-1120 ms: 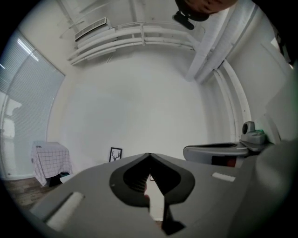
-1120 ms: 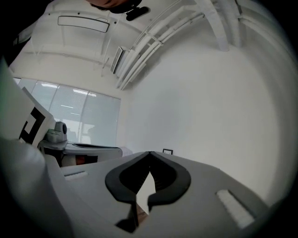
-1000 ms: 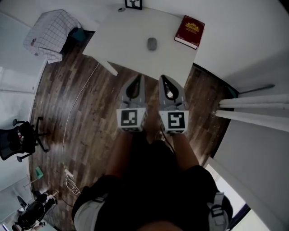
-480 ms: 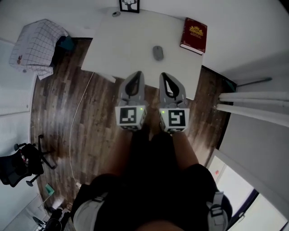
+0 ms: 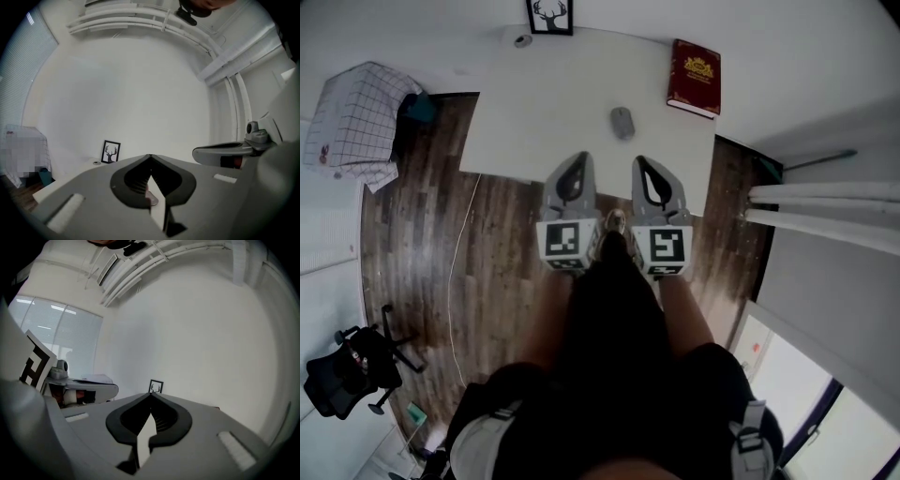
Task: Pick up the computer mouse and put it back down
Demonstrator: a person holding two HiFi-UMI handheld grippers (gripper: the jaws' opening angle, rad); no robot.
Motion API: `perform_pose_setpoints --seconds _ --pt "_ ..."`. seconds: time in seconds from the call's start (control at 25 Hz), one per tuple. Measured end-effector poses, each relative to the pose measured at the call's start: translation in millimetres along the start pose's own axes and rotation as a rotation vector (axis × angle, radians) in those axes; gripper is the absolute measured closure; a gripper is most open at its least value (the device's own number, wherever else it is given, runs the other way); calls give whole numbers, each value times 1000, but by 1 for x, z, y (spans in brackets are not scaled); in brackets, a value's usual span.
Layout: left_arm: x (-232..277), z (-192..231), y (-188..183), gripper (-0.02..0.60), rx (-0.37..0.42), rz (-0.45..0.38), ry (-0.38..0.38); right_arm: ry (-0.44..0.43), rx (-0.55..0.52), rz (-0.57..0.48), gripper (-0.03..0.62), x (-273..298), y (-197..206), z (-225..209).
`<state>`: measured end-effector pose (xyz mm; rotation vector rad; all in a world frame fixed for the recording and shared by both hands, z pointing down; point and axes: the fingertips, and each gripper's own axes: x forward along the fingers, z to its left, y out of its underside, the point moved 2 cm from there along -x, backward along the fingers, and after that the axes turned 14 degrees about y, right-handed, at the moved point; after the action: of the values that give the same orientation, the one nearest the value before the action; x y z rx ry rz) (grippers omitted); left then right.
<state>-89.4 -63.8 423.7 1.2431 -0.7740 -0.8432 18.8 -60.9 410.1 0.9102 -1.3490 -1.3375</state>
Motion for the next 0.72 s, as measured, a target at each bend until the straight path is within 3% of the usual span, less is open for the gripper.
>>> perform_pose_setpoints --seconds 0.2,0.36,0.72 --pt "35 17 14 580 -4 43 22 21 10 53 580 35 17 -7" --pt "68 28 25 580 -6 99 41 31 7 154 580 64 45 -17" --pt "121 56 57 580 -33 171 -6 15 17 308 580 128 93 -35"
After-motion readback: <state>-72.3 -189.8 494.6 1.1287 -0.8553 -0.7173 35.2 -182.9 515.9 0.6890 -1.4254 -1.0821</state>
